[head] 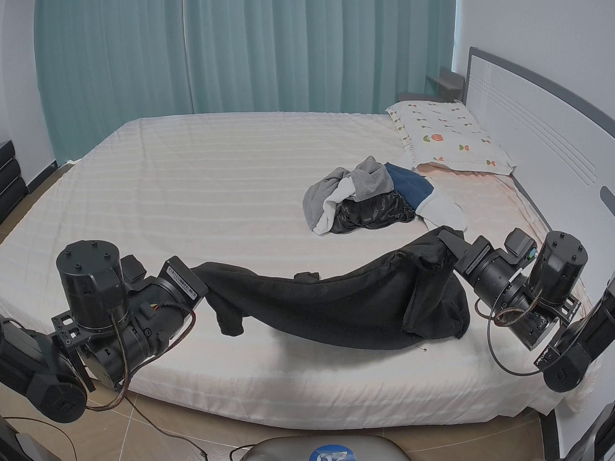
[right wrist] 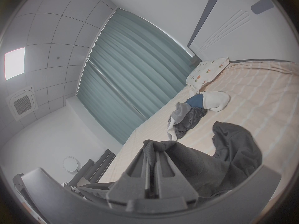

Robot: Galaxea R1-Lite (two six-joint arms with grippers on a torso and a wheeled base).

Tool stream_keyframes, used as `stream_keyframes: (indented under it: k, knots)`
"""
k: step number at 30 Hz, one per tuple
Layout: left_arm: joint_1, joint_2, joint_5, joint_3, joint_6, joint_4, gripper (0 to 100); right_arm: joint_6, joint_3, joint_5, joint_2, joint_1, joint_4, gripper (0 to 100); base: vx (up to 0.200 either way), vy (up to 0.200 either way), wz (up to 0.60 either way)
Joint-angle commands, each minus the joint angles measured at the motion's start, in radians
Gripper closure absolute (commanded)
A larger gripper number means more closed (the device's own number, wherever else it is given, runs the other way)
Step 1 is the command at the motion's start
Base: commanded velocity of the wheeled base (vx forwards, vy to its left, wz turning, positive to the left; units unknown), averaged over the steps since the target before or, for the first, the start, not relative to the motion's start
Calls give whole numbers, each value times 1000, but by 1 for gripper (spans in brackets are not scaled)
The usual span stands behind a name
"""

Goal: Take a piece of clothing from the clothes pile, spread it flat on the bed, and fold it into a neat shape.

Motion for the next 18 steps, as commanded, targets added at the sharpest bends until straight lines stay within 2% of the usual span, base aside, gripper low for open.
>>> stream_keyframes:
  k: [1, 7, 11, 18]
  knots:
    - [1, -7, 1, 4, 1, 1, 100, 0, 0, 2, 9, 0, -11, 100, 0, 200, 0]
    - [4, -38, 43, -3, 7, 3, 100, -1, -2, 2, -2, 0, -14, 100, 0, 200, 0]
    - [4, -81, 60, 7, 66, 16, 100, -1, 0, 2, -7, 11, -16, 100, 0, 200, 0]
    - [3, -108, 69, 25, 59, 19, 100, -1, 9, 3, -1, 14, -42, 100, 0, 200, 0]
